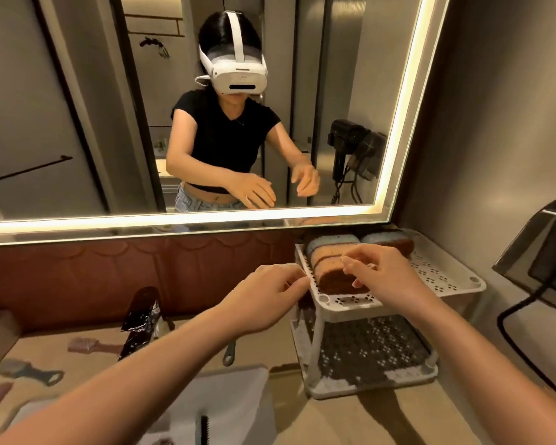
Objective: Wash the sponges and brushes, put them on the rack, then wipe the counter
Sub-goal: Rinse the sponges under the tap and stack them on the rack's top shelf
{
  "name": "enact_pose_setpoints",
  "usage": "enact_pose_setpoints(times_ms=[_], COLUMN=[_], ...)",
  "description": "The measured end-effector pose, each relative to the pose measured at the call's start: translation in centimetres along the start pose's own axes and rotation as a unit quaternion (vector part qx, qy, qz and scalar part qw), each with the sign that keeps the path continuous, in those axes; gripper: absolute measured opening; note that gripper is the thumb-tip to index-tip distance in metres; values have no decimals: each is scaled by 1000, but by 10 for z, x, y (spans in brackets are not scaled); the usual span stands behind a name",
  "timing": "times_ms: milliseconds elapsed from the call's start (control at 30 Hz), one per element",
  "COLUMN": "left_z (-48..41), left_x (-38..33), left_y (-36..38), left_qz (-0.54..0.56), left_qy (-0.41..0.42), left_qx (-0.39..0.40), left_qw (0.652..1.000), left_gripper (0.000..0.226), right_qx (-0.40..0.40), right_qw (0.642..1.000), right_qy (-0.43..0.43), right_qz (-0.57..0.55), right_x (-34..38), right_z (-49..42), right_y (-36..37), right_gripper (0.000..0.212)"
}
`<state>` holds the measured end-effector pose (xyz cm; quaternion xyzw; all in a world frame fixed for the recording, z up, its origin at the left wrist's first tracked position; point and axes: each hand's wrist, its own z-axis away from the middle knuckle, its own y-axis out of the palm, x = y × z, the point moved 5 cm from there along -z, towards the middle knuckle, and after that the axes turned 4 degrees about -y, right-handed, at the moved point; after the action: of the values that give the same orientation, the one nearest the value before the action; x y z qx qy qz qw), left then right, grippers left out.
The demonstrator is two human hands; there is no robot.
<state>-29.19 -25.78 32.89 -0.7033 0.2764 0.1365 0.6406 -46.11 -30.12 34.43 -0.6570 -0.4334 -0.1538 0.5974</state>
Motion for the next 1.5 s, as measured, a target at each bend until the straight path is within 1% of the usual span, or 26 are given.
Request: enact_pose_setpoints(times_ms=[133, 233, 300, 333, 400, 467, 533, 700, 767, 833, 933, 1033, 1100, 1167, 1233, 1300, 1400, 1433, 1500], left_z=[49, 86, 105, 131, 149, 186, 217, 311, 332, 371, 421, 465, 495, 524, 552, 574, 605, 610, 616], left_x=[28, 49, 62, 77, 90, 117, 140, 210, 229, 255, 291, 323, 344, 364, 380, 393, 414, 420, 429], left_y=[-13, -25, -31, -38, -42, -54, -57, -59, -55, -58, -58, -56, -58, -61, -63, -66, -73, -75, -75], left_qz=[-23, -26, -21, -20, -31, -37, -28, 0, 3, 13, 20, 23, 11, -17, -43, -53, -26, -19, -2], left_qy=[-35, -65, -86, -106, -119, -150, -188, -303, -333, -373, -425, -474, -505, -537, -576, -610, -655, -660, -652], left_qx=[64, 87, 93, 95, 100, 87, 87, 69, 69, 60, 54, 40, 26, 4, -32, -93, -205, -236, -288], left_qw=[997, 994, 992, 990, 987, 984, 978, 951, 941, 926, 904, 879, 862, 843, 816, 785, 727, 713, 701], left_gripper=[31, 32, 32, 32, 31, 32, 32, 31, 31, 31, 34, 38, 39, 41, 48, 56, 60, 61, 65], right_qx=[74, 126, 151, 176, 193, 233, 259, 363, 382, 416, 453, 472, 489, 508, 514, 504, 494, 495, 502], right_qw=[996, 990, 986, 981, 978, 969, 961, 923, 915, 897, 876, 863, 849, 827, 807, 800, 793, 791, 782], right_qy=[-38, -60, -67, -71, -68, -74, -78, -103, -111, -135, -147, -154, -165, -190, -216, -238, -272, -280, -308], right_qz=[16, 30, 32, 28, 31, 45, 56, 72, 67, 67, 76, 91, 111, 152, 195, 223, 231, 226, 205], right_x=[30, 49, 59, 71, 75, 93, 106, 149, 155, 173, 194, 207, 213, 223, 233, 245, 269, 277, 294], right_z=[18, 29, 36, 45, 54, 65, 76, 106, 113, 124, 141, 155, 167, 179, 190, 197, 207, 211, 222], right_y=[40, 74, 89, 113, 129, 171, 204, 298, 316, 355, 401, 442, 468, 496, 521, 540, 576, 587, 607], right_gripper=[12, 9, 7, 7, 10, 14, 13, 11, 9, 7, 6, 5, 8, 19, 29, 37, 48, 51, 52])
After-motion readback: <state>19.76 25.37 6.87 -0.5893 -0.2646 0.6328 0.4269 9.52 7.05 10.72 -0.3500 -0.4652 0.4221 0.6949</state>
